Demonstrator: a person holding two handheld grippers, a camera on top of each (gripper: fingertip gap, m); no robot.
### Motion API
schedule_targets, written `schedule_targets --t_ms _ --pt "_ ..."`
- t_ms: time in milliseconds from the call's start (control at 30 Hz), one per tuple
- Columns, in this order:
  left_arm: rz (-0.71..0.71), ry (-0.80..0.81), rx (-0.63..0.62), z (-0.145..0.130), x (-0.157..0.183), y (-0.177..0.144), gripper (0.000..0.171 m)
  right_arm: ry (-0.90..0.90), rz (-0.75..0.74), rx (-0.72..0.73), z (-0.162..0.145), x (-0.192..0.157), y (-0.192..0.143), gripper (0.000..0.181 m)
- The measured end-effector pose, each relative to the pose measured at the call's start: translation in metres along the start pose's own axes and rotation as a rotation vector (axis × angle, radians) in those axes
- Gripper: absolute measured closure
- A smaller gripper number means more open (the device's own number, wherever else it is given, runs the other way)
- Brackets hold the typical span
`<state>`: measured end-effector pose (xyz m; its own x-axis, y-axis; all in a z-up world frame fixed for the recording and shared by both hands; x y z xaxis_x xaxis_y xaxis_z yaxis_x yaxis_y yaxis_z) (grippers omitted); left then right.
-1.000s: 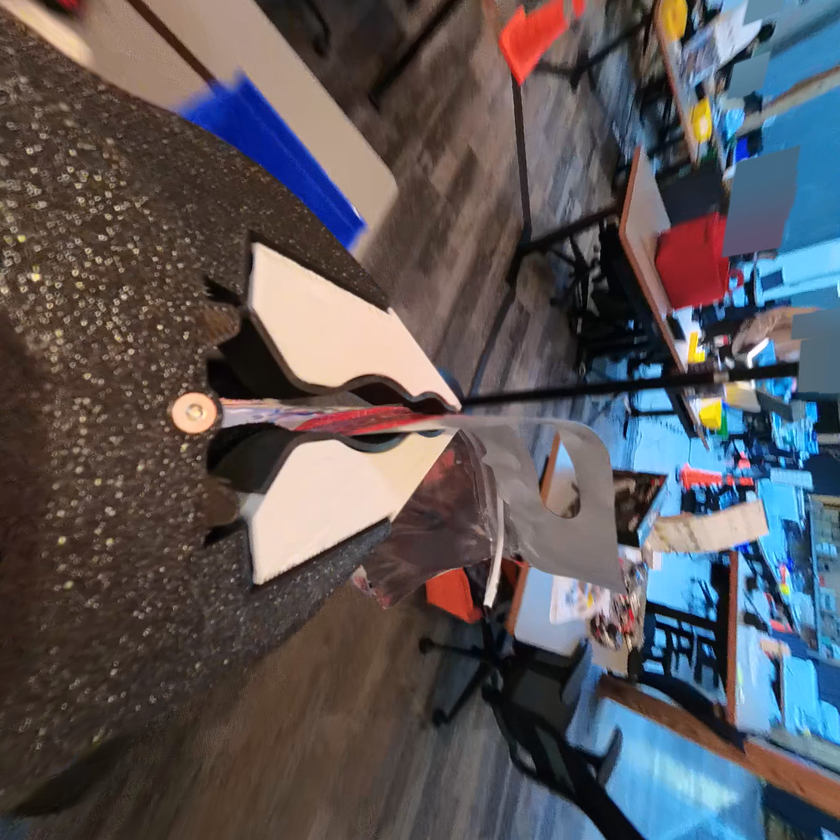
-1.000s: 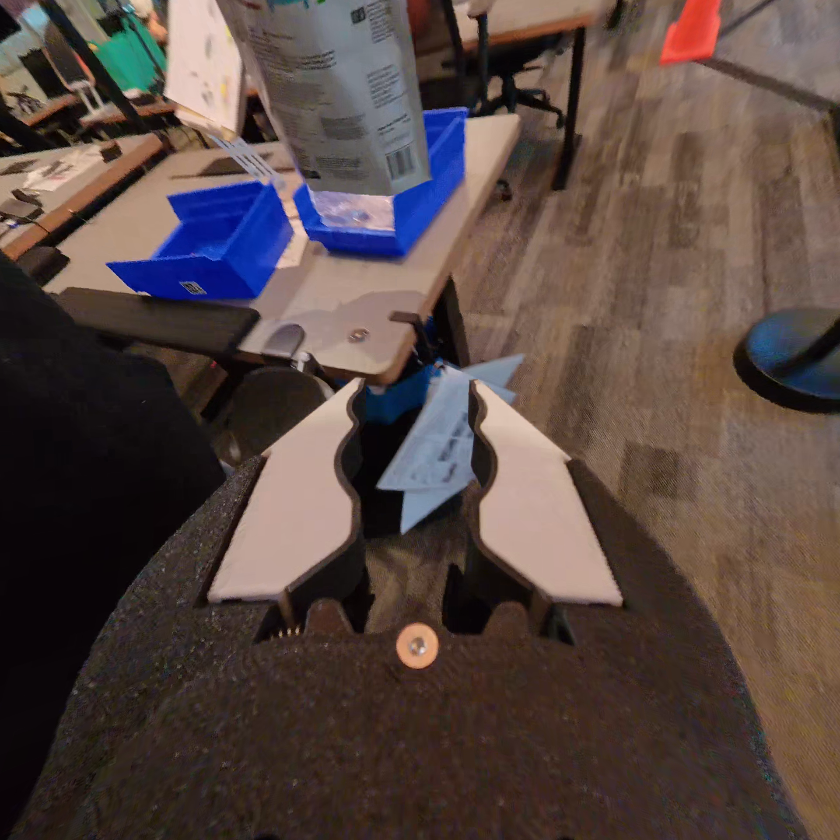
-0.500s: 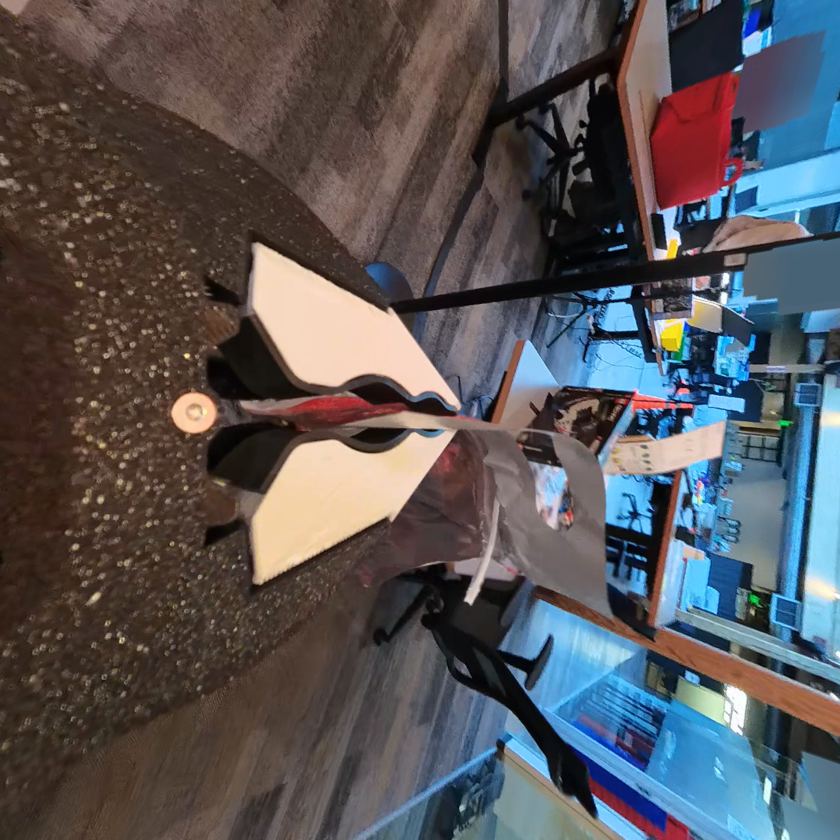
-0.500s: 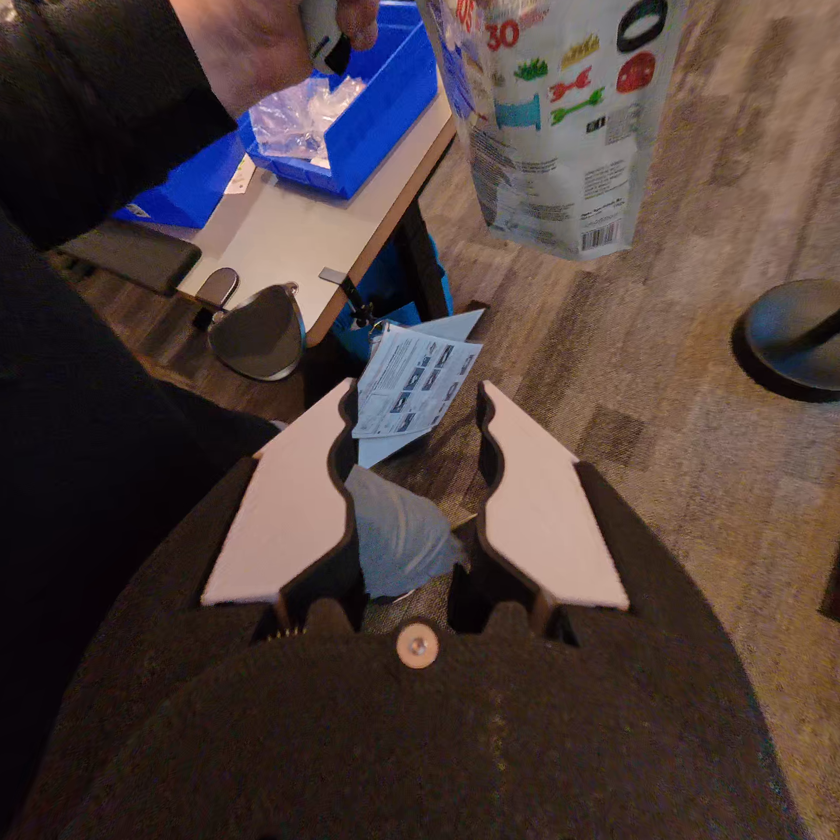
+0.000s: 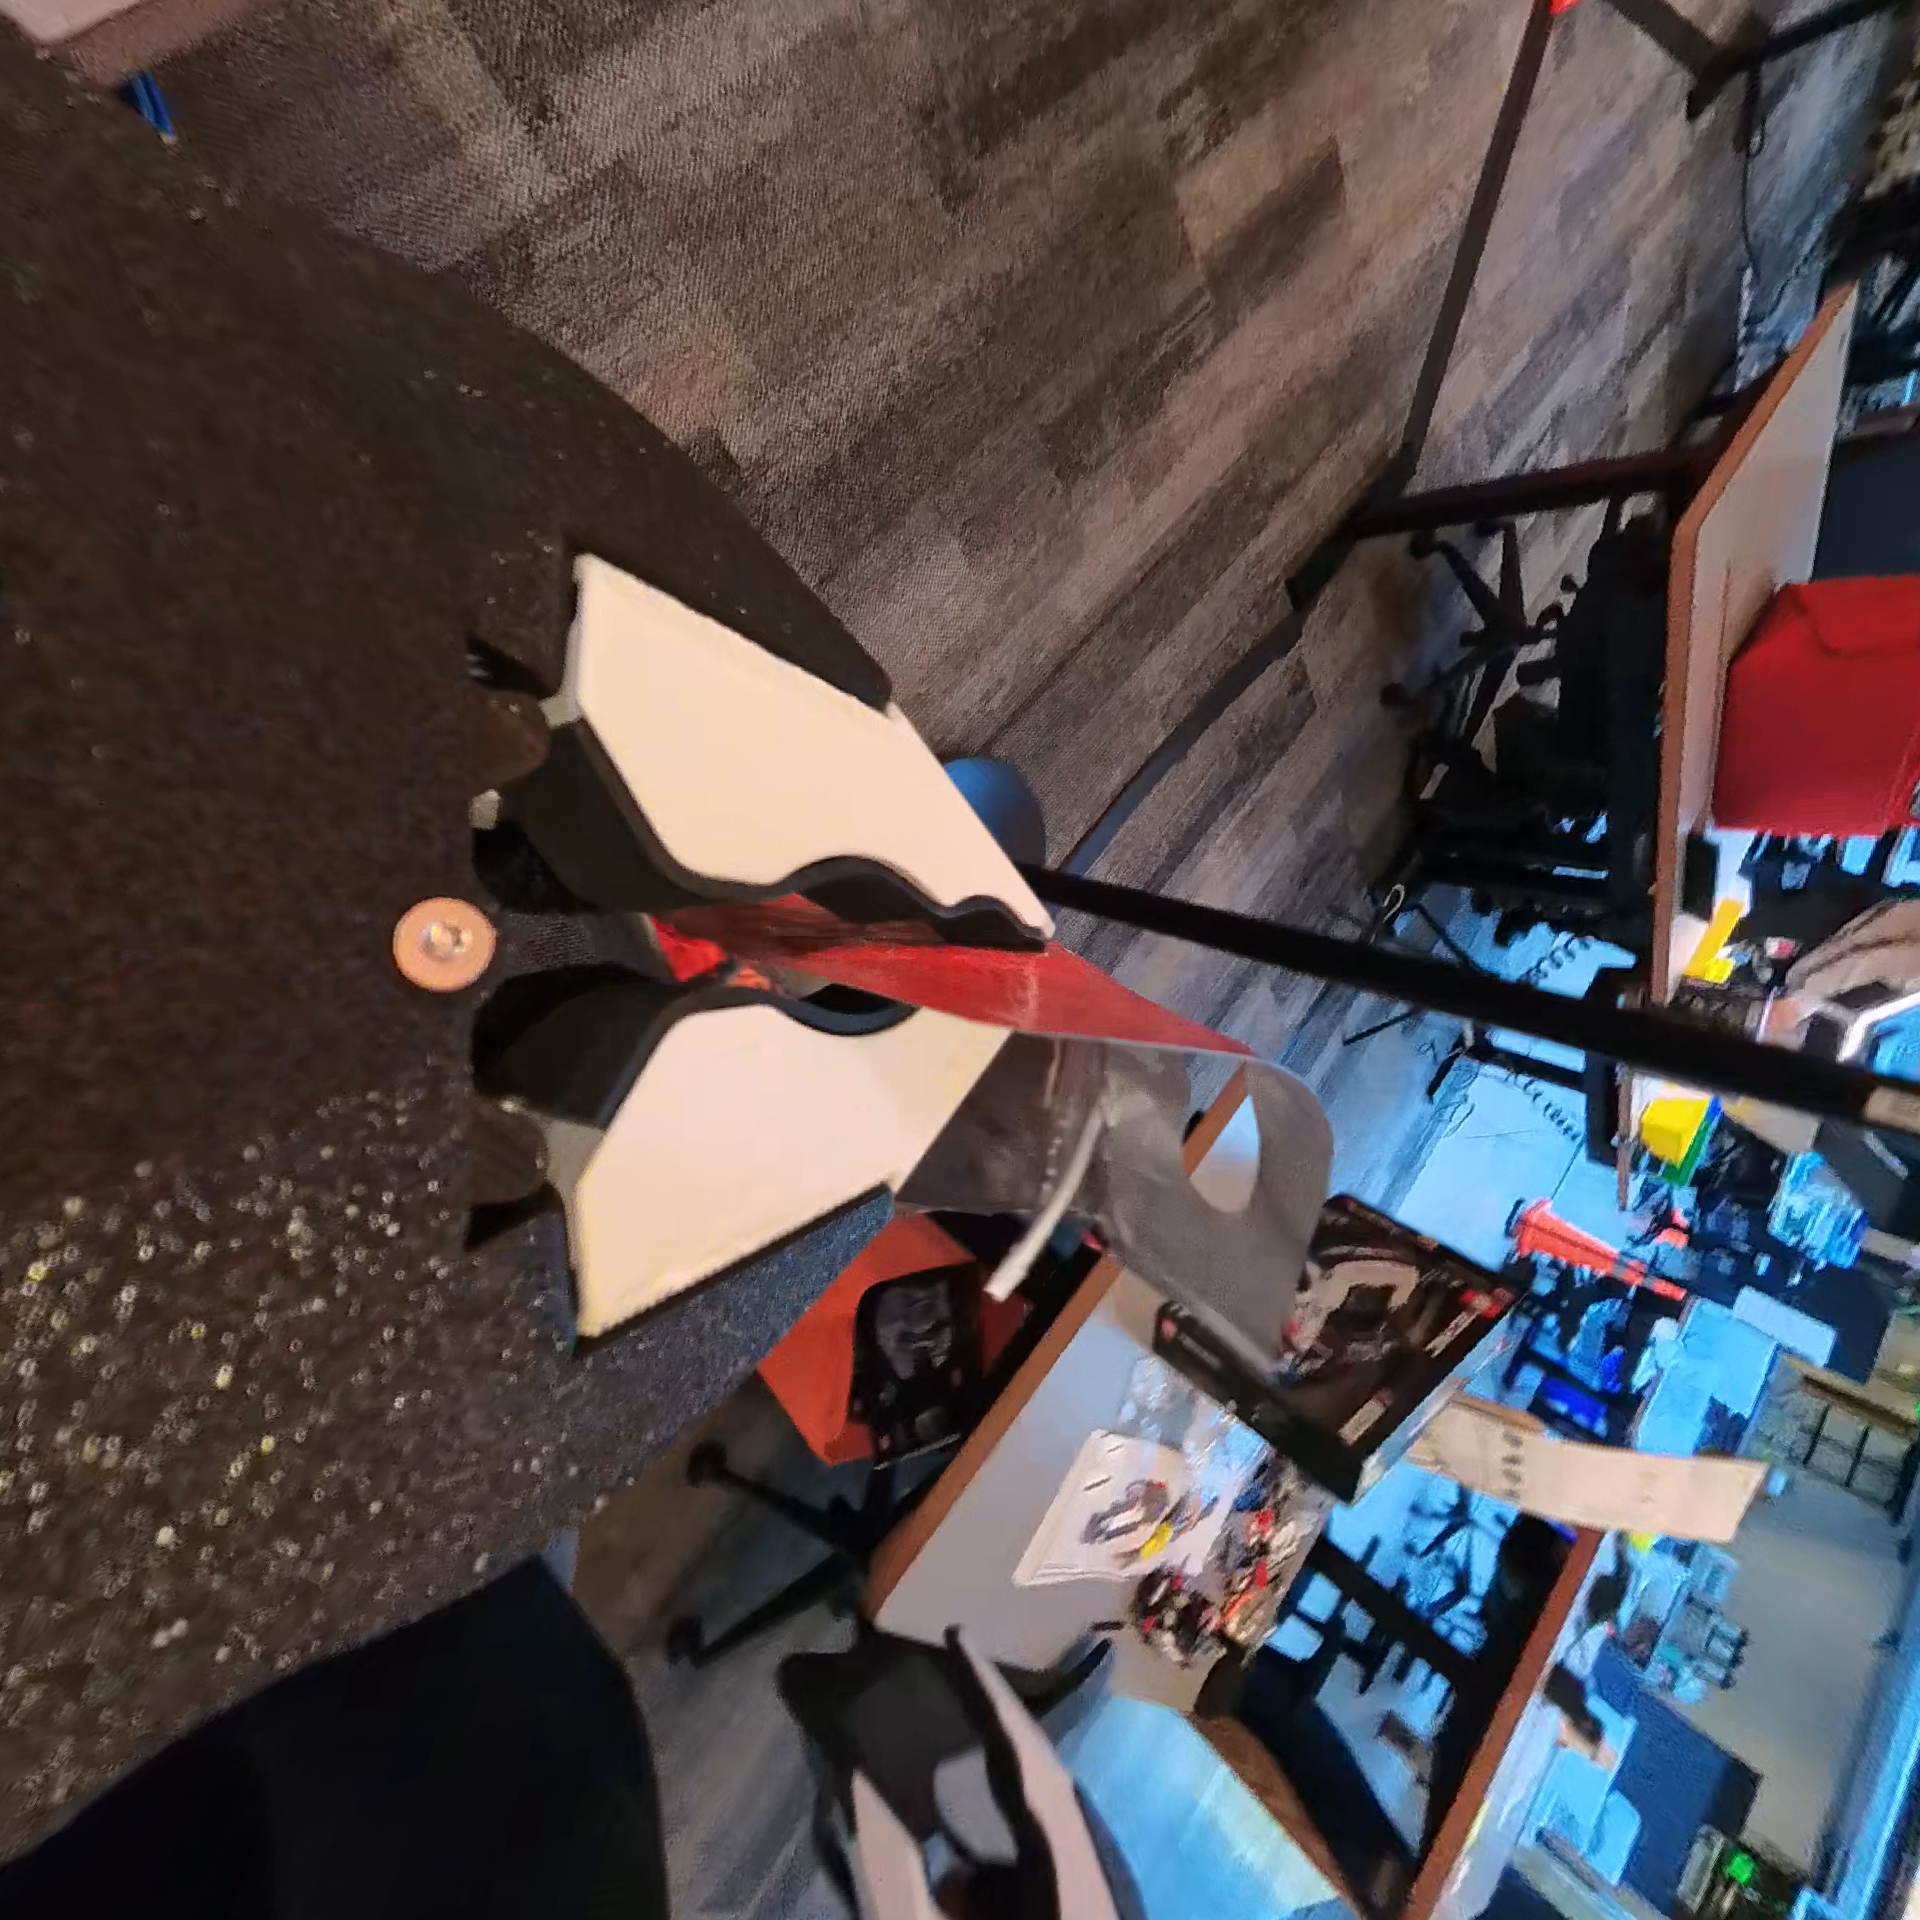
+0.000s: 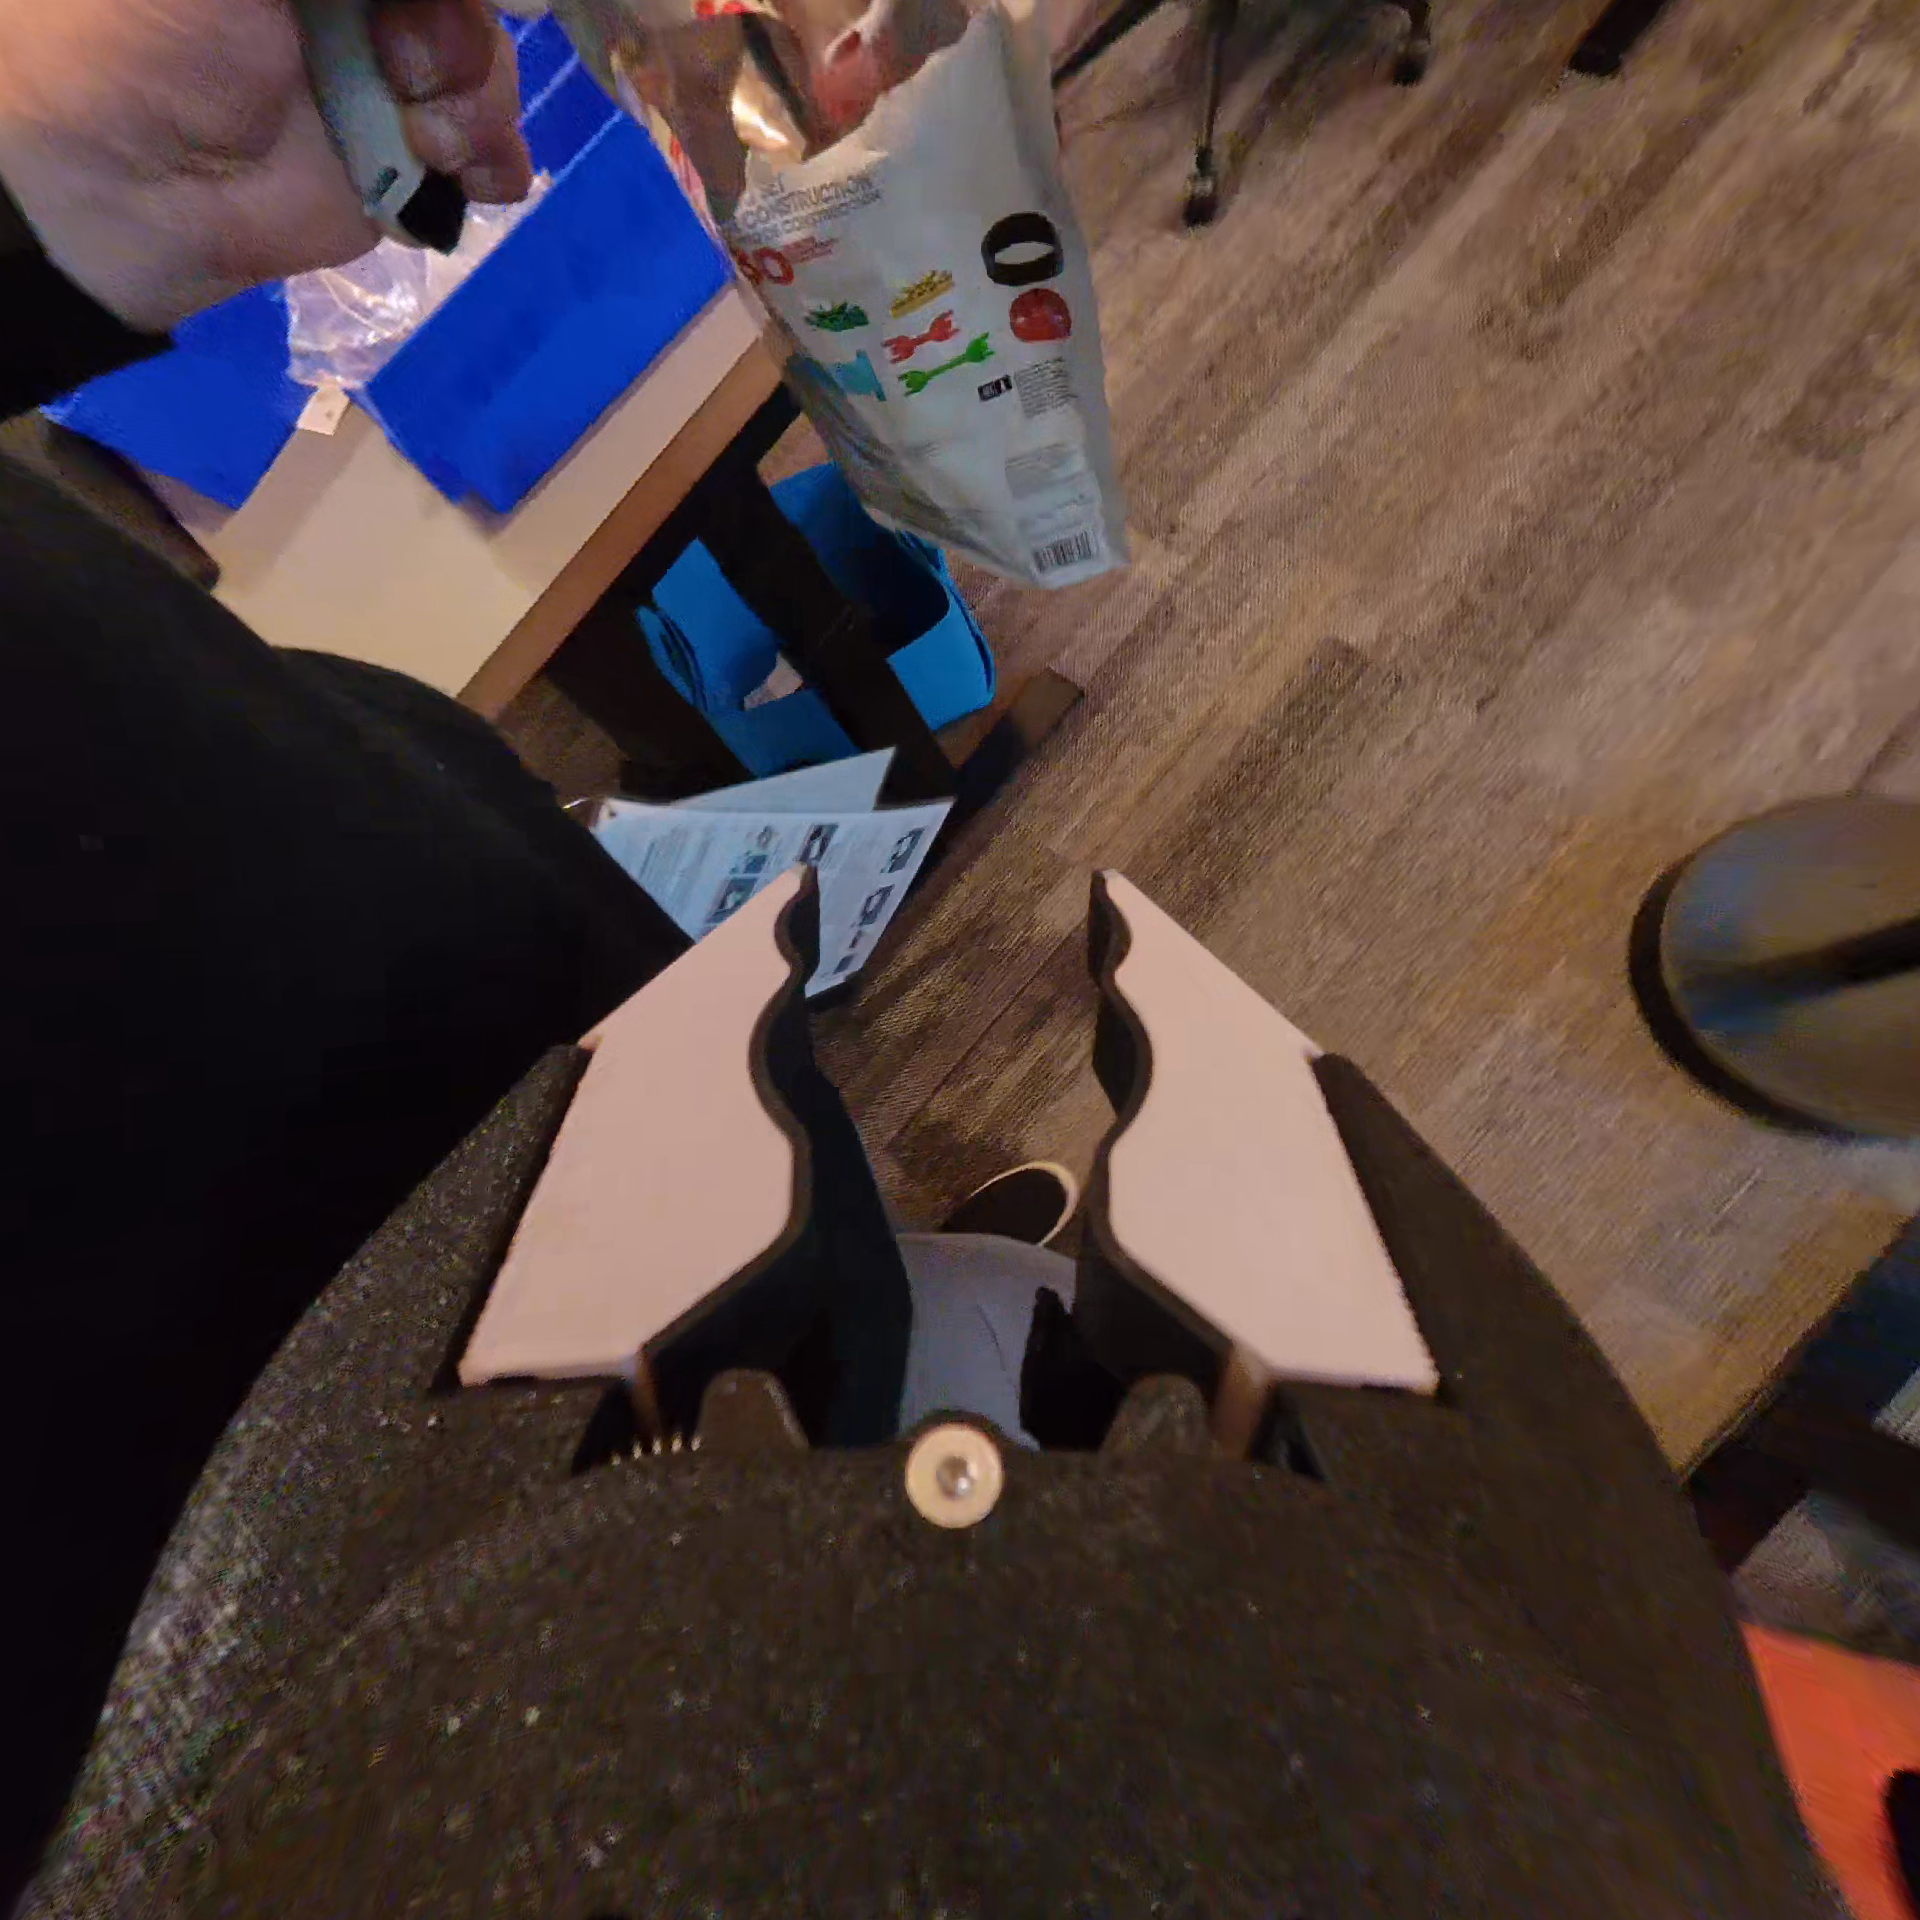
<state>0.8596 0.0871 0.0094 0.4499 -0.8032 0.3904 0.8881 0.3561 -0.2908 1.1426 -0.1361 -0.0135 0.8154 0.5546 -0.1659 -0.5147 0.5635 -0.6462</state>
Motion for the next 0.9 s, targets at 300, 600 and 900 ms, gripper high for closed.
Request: schedule_targets --t_ms 300,600,900 --pt "0.275 -0.092 0.043 0.047 -0.086 0.089 0.171 -0.215 0.31 -0.018 0.104 0.219 0.128 0.131" --pt "0.541 -0.243 0.157 0.15 -0.179 0.154 0.171 -0.447 0.497 0.085 0.344 0.411 0.29 0.131" --pt "0.574 -0.349 0.196 0.184 -0.37 0.19 0.171 -0.495 0.613 -0.045 0.454 0.459 0.461 0.131"
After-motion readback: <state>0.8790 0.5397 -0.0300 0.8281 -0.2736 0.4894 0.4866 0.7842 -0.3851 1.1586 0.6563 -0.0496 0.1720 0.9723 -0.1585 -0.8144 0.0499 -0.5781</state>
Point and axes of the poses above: each gripper's, where its closed fingertips meet, y out along the fingers, z out of its top, x = y × z across the jaws, the point moved 9 cm from there along -y, back along the fingers, and after that the axes turned 9 degrees about -y, right-handed, at the moved point
